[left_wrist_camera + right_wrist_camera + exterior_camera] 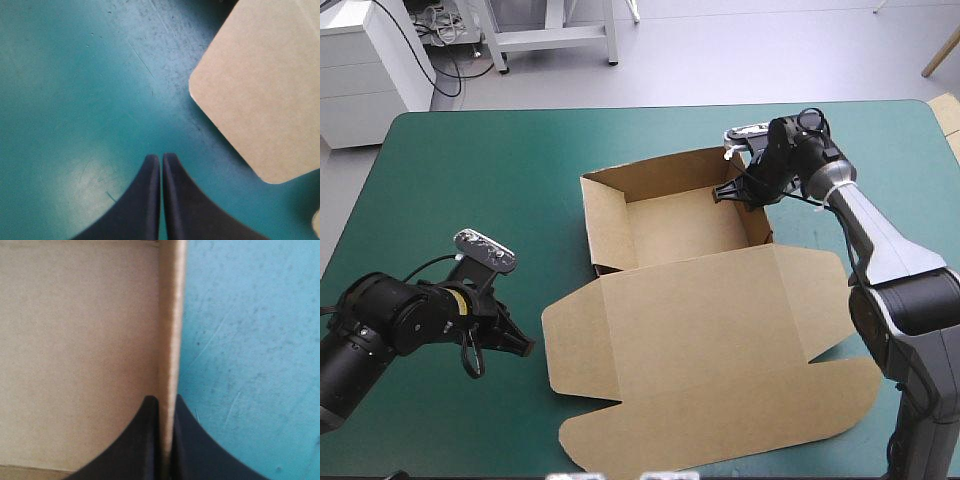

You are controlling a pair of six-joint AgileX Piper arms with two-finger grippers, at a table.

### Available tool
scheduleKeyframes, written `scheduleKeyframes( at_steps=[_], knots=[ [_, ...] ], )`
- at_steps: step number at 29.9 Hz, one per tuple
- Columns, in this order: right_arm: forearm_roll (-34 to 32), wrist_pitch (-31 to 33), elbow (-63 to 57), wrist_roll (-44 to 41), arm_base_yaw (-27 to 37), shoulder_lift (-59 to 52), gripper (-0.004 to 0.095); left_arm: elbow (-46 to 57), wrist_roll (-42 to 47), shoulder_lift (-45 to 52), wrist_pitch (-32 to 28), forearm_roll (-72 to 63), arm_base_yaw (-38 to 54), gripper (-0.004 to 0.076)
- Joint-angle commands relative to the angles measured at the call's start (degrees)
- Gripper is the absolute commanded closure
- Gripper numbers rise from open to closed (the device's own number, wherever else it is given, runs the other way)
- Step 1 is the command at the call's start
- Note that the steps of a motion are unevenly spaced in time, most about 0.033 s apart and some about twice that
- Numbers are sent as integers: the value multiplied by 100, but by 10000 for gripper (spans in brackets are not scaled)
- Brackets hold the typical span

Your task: Fold the box

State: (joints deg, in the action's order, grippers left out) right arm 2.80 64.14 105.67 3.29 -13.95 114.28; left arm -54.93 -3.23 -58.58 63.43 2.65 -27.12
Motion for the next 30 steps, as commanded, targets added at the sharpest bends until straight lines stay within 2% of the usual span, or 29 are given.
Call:
scheduleKeyframes(
  at_steps=[1,8,20,30],
  knots=[
    [-93,-68,549,241,181,-491,929,-138,59,91,-250,-42,-45,731],
    [-128,120,1256,530,895,-884,929,-138,83,91,-275,-53,-45,731],
    [60,276,1374,688,2962,-1074,929,-138,83,91,-266,-53,-45,731],
    [38,276,1374,765,3852,-610,927,-138,83,91,-297,-43,-45,731]
  ],
)
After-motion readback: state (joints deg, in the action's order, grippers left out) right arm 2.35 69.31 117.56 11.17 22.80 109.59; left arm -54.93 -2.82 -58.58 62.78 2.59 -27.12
